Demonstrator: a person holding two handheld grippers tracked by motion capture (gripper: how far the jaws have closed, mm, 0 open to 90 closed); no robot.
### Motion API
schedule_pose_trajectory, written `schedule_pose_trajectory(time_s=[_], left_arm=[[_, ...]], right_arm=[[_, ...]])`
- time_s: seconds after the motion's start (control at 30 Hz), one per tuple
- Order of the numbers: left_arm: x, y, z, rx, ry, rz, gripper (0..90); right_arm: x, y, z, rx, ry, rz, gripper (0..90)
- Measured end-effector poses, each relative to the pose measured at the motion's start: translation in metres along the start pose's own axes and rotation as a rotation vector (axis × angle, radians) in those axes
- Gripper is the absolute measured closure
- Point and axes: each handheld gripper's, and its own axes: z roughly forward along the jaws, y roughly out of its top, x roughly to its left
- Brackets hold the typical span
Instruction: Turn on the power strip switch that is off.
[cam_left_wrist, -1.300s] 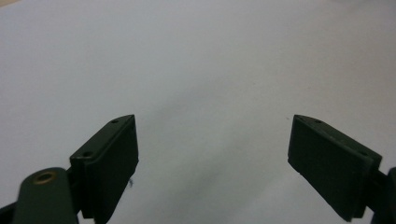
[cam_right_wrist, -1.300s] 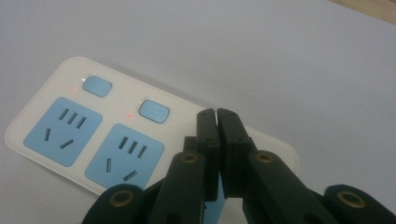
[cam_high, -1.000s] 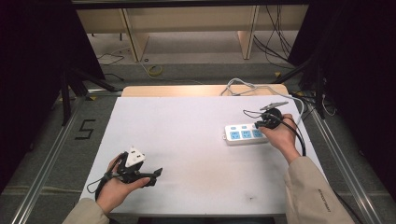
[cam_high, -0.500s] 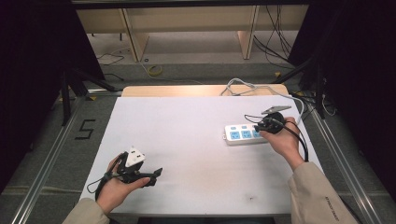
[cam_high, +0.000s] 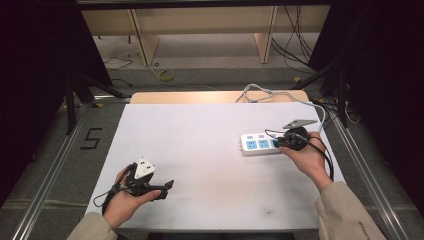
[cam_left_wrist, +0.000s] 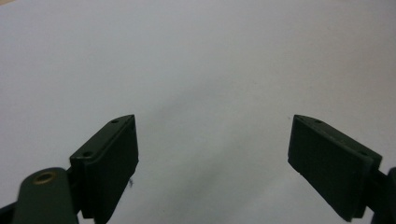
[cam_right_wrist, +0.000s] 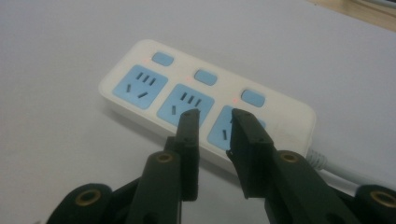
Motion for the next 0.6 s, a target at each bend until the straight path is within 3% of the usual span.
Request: schedule_pose_trajectory(time_s=[0.6], left_arm=[[0.000,0.000,0.000,0.001,0.000,0.000,15.9]], right_arm=[[0.018,-0.016,-0.013,0.004,0.040,-0.023,67.0]])
